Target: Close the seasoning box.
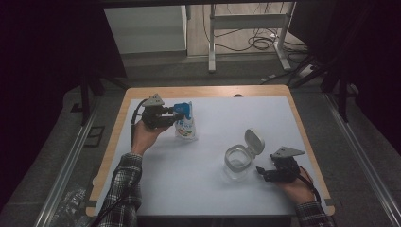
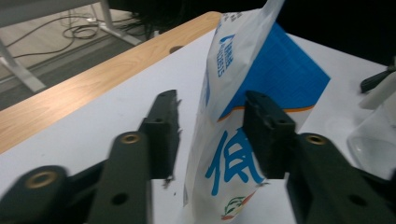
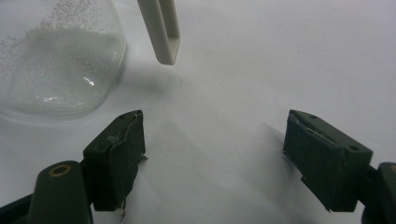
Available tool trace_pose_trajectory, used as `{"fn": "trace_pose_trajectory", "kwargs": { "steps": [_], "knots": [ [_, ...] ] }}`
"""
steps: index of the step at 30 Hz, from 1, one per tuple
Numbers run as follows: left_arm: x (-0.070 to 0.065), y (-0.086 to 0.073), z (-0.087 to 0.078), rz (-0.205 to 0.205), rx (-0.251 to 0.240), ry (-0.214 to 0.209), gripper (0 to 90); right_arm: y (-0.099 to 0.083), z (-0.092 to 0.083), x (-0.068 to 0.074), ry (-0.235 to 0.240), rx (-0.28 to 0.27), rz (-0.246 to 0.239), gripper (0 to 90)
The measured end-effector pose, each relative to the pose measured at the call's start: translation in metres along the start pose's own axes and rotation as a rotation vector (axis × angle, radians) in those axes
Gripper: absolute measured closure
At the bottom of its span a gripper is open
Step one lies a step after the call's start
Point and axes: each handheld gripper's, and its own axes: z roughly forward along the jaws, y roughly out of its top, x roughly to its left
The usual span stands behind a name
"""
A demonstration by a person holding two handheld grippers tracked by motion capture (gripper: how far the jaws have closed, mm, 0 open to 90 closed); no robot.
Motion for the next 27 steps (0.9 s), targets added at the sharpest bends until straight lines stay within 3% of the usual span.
{"fn": "trace_pose_trajectory", "kwargs": {
  "steps": [6, 8, 14, 18, 27],
  "knots": [
    [0.0007, 0.0022, 0.0003, 0.026, 0.008, -0.030, 73.2, 0.0000, 0.0000, 0.0001, 0.000, 0.000, -0.001, 20.5],
    [0.0003, 0.0018, 0.0001, 0.052, 0.011, -0.029, 77.6, 0.0000, 0.0001, 0.0001, -0.001, 0.000, -0.002, 20.3],
    [0.0006, 0.0012, -0.0002, 0.070, 0.013, -0.035, 87.1, 0.0001, 0.0002, 0.0004, -0.003, 0.003, -0.004, 18.3],
    [-0.0011, 0.0022, 0.0002, 0.066, 0.019, -0.030, 88.7, 0.0011, 0.0018, -0.0003, -0.024, 0.018, 0.015, 11.8],
    [-0.0081, 0.0040, -0.0015, 0.056, 0.021, -0.027, 89.6, 0.0014, 0.0023, 0.0000, -0.027, 0.018, 0.021, 10.8]
  ]
}}
